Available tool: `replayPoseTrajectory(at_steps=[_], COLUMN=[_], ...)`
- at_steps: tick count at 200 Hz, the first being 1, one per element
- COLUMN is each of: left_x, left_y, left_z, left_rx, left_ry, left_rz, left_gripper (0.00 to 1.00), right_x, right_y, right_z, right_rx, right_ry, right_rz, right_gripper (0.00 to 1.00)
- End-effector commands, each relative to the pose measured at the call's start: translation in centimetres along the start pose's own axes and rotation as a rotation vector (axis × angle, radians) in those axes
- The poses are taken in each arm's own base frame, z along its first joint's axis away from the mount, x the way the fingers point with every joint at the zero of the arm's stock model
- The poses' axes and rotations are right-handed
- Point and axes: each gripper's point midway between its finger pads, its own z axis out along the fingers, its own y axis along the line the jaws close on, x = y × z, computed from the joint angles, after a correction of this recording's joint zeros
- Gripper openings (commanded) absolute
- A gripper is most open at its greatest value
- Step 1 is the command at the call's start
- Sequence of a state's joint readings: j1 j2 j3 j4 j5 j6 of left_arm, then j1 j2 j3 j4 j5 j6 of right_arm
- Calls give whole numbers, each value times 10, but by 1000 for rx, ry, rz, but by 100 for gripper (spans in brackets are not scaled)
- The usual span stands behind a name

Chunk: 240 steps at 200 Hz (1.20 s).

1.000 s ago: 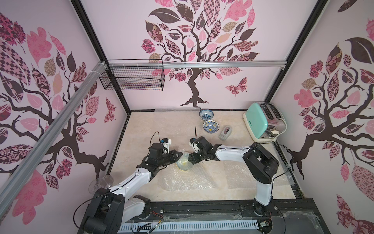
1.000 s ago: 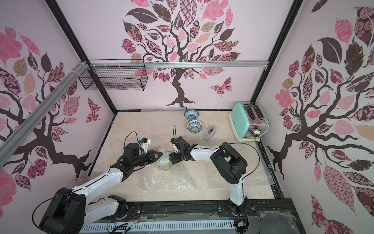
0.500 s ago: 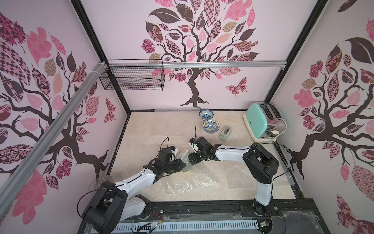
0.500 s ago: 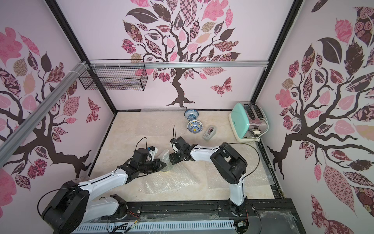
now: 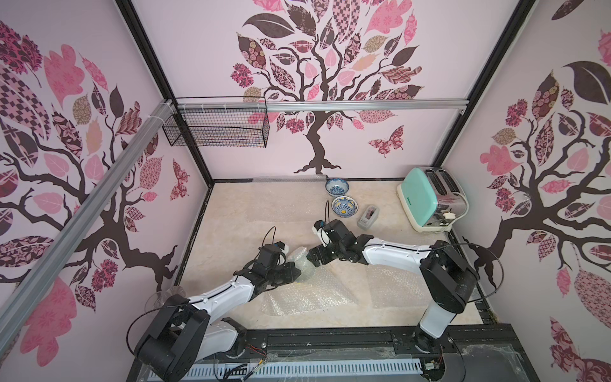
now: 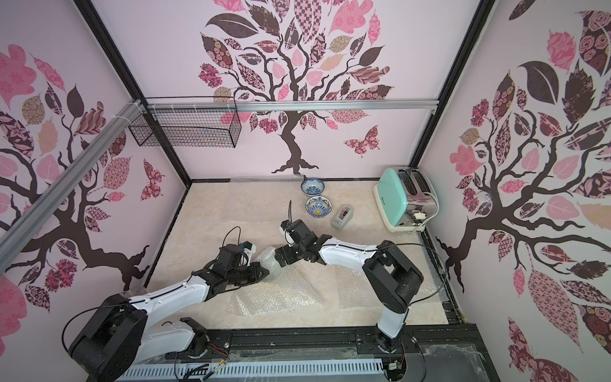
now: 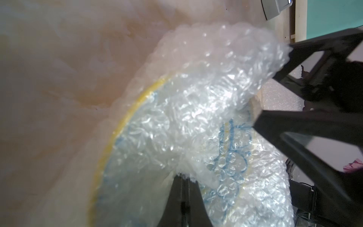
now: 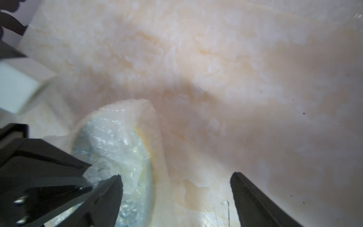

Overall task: Wrap bowls in bubble wrap
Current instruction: Wrap the bowl in bubble wrap.

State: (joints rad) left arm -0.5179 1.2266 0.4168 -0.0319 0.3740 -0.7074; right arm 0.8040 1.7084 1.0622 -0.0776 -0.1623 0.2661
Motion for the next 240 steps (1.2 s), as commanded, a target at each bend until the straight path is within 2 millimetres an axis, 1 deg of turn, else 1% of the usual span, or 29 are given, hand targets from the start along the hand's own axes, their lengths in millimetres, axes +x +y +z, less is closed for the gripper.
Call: replayPoseTrajectory(at_steps=[1, 25, 45, 58, 76, 108, 120, 139, 153, 162, 171, 179, 196, 209, 217, 240], left_x=[9, 10, 10, 11, 11, 10, 6, -2, -10, -17, -22, -29, -35, -29, -24, -6], left_y=[10, 10, 10, 10, 10, 8, 4, -1, -2, -2, 2, 12, 33, 50, 60, 90], left_z=[2, 3, 3, 3, 4, 2, -1, -10, -24, -36, -49, -64, -93, -108, -114, -121], left_rx=[-36, -33, -34, -35, -35, -26, -22, -27, -65, -97, -144, -210, -336, -413, -449, -547], left_ry=[29, 32, 34, 36, 36, 31, 20, -12, -61, -104, -152, -216, -317, -358, -375, -416], left_rz=[4, 1, 3, 4, 3, 2, 1, -3, -10, -10, -24, -49, -96, -137, -158, -287], left_gripper=[0, 0, 0, 0, 0, 0, 0, 8, 27, 36, 44, 49, 56, 62, 64, 66], right_x=[-1, 4, 13, 20, 31, 48, 55, 61, 65, 66, 67, 68, 70, 71, 71, 71], right_y=[16, 23, 21, 17, 7, -11, -17, -26, -32, -35, -37, -38, -41, -43, -44, -42], right_z=[1, 19, 35, 44, 53, 64, 66, 68, 68, 68, 67, 67, 66, 66, 66, 65], right_rx=[-78, -110, -107, -95, -54, 24, 52, 93, 124, 140, 156, 167, 184, 198, 201, 196], right_ry=[6, 69, 107, 133, 164, 218, 242, 257, 269, 271, 274, 276, 281, 281, 280, 279], right_rz=[7, 22, 27, 34, 42, 35, 29, 21, 12, 5, 0, -6, -14, -20, -22, -26], right_gripper=[92, 94, 94, 93, 92, 86, 84, 84, 83, 83, 83, 83, 83, 83, 83, 83])
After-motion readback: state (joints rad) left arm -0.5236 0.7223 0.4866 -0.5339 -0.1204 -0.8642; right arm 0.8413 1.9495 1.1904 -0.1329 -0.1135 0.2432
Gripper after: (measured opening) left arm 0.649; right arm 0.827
